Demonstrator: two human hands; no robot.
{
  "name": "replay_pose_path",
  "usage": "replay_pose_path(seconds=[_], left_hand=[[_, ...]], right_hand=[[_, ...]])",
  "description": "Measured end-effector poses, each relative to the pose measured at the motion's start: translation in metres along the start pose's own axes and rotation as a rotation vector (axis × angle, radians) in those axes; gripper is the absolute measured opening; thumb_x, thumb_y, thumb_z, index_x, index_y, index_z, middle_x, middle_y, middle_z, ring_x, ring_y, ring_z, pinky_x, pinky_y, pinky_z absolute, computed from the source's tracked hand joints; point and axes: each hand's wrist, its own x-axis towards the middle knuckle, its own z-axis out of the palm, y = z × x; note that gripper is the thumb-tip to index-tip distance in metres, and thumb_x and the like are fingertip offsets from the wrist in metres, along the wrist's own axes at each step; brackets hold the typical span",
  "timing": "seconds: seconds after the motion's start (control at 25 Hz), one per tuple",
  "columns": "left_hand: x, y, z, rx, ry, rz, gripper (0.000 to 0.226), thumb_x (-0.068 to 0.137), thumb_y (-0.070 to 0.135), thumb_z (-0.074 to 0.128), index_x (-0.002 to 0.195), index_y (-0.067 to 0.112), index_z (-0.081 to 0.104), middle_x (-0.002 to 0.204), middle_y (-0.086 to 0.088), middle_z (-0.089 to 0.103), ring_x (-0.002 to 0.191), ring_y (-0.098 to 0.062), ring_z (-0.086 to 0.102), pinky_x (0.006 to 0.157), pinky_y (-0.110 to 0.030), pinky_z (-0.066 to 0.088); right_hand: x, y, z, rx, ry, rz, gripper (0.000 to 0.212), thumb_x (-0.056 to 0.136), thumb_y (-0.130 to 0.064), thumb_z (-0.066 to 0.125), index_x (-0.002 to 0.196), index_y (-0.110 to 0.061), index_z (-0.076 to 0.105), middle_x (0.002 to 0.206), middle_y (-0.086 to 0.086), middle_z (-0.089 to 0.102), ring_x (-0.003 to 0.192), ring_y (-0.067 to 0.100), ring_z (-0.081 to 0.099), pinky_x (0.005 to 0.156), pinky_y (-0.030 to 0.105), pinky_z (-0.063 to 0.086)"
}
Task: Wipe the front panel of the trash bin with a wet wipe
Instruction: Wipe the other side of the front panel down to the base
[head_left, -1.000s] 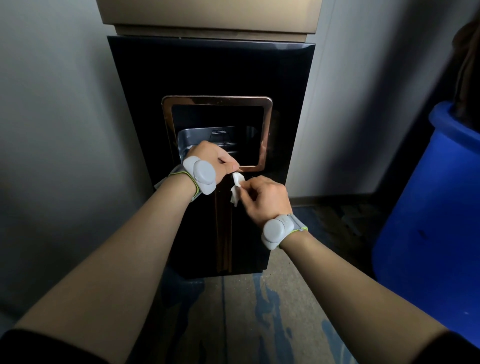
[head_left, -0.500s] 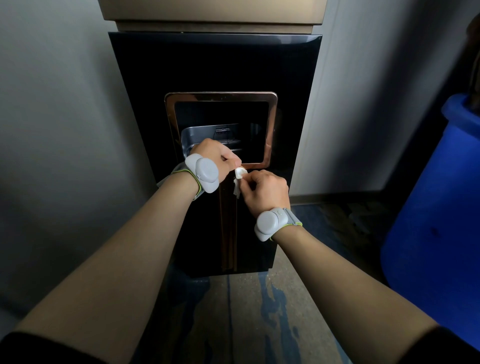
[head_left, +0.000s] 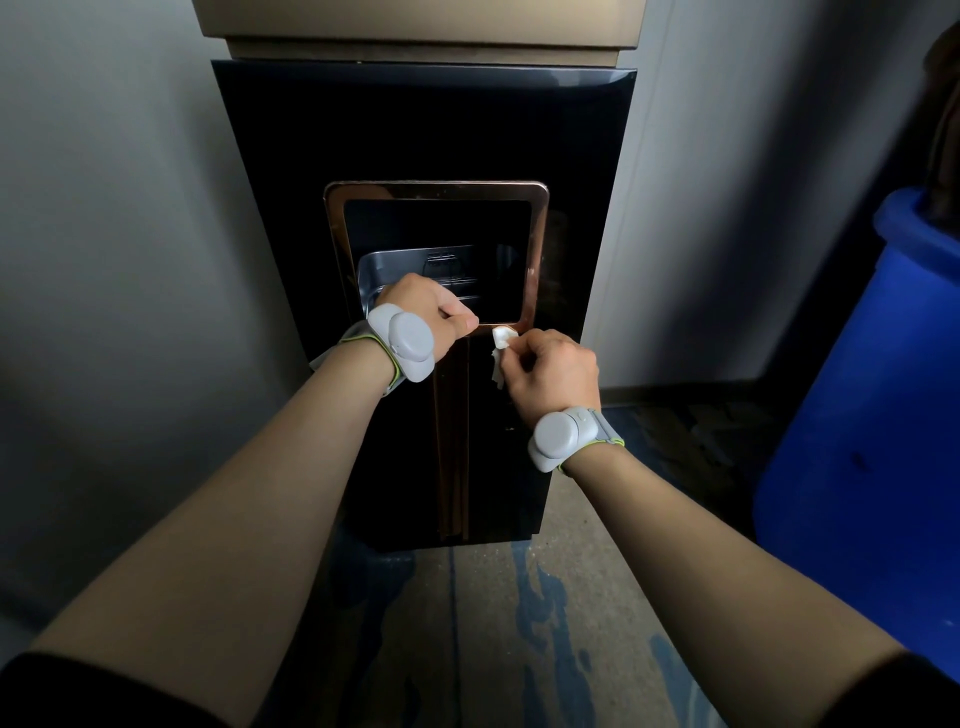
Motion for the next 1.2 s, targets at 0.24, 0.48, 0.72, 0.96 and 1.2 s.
replay_pose_path(seconds=[0.24,0.48,0.72,0.96,1.2], left_hand=[[-0.002,0.003,0.0,0.002,0.005,-0.027,0.014,0.089,0.024,0.068,0.094,0.018,0.08,0.084,0.011,0.07,0.086,-0.009,0.067,0.064,-0.012,0.044],[-0.005,0.006,0.0,0.002,0.016,-0.039,0.014,0.089,0.023,0.068,0.093,0.018,0.08,0.091,0.005,0.076,0.089,-0.013,0.069,0.071,-0.019,0.049],[-0.004,0.005,0.0,0.005,0.01,-0.037,0.014,0.089,0.023,0.068,0.094,0.018,0.08,0.087,0.009,0.073,0.09,-0.013,0.068,0.074,-0.02,0.048],[-0.004,0.002,0.0,-0.003,0.004,-0.05,0.013,0.087,0.031,0.07,0.092,0.025,0.079,0.088,0.007,0.075,0.088,-0.013,0.069,0.078,-0.023,0.052],[-0.004,0.003,-0.001,0.0,-0.002,-0.056,0.013,0.087,0.032,0.07,0.091,0.025,0.079,0.089,0.005,0.076,0.089,-0.015,0.069,0.084,-0.03,0.056]], right_hand=[[0.002,0.01,-0.008,-0.015,0.016,0.003,0.019,0.09,-0.032,0.067,0.08,-0.016,0.069,0.082,0.004,0.067,0.073,0.029,0.06,0.063,0.028,0.036],[0.004,0.018,-0.015,-0.061,0.014,0.012,0.023,0.091,-0.031,0.064,0.082,-0.011,0.067,0.082,0.006,0.066,0.075,0.032,0.059,0.063,0.031,0.039],[0.003,0.024,-0.023,-0.027,0.038,0.041,0.019,0.089,-0.027,0.064,0.08,-0.011,0.065,0.079,0.006,0.065,0.074,0.032,0.059,0.067,0.038,0.05],[0.003,0.032,-0.033,-0.04,0.05,0.062,0.015,0.088,-0.024,0.064,0.08,-0.012,0.065,0.08,0.006,0.065,0.076,0.03,0.058,0.069,0.036,0.049],[0.002,0.035,-0.039,-0.051,0.057,0.092,0.014,0.088,-0.021,0.062,0.079,-0.01,0.066,0.083,0.006,0.065,0.077,0.03,0.059,0.071,0.039,0.051]])
